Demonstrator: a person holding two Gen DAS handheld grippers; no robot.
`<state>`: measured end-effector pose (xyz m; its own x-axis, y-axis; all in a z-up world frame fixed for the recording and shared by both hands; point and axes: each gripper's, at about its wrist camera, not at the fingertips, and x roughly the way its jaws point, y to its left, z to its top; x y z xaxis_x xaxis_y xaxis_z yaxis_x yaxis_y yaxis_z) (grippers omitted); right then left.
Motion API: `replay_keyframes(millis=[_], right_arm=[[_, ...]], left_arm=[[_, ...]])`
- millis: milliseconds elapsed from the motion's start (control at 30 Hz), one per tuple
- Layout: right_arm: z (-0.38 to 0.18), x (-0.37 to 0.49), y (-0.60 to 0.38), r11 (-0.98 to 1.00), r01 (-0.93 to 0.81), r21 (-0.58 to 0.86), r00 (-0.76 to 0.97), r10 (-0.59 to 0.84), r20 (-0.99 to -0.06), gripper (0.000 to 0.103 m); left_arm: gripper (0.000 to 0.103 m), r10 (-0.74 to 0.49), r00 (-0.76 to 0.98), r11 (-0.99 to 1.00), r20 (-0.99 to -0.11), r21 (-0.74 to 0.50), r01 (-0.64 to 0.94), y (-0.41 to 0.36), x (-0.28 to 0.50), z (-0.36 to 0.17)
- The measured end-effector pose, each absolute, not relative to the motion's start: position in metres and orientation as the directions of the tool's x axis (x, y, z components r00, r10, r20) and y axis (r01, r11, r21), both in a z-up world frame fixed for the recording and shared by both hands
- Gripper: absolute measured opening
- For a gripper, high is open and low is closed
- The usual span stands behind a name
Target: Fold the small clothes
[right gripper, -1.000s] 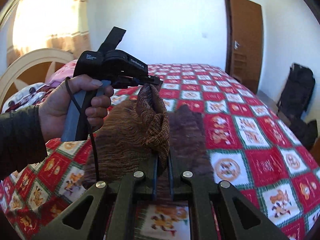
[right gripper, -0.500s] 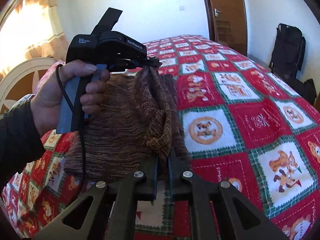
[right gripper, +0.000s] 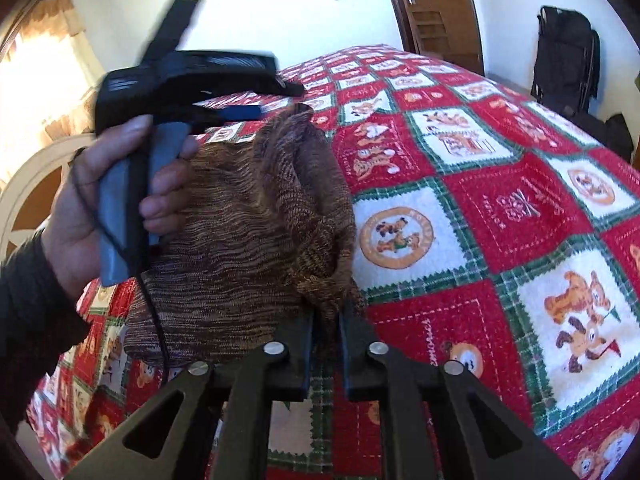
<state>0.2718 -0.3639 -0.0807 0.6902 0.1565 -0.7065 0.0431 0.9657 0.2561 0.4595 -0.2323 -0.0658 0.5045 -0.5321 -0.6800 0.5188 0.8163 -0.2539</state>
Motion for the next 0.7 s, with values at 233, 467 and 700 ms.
replay_keyframes(millis=[233, 467, 700], right_arm=[[-0.079, 0.263, -0.376, 0.958, 0.080, 0.274, 0.703, 0.141, -0.697, 0.066], [-0.042, 0.277, -0.365, 0.959, -0.047, 0.281, 0.754, 0.219, -0.620, 0.066], [-0.050, 0.386, -0.342, 0.841, -0.203, 0.501, 0.614, 0.508, -0.604, 0.066]], left_arm=[[0.078, -0.544, 0.544, 0.816, -0.639, -0.251, 0.520, -0.191, 0.426, -0.054], [0.078, -0.488, 0.600, 0.850, -0.634, -0.189, 0.492, -0.132, 0.365, -0.076], [0.081, -0.386, 0.600, 0.894, -0.701, -0.125, 0.430, -0.121, 0.340, -0.120]])
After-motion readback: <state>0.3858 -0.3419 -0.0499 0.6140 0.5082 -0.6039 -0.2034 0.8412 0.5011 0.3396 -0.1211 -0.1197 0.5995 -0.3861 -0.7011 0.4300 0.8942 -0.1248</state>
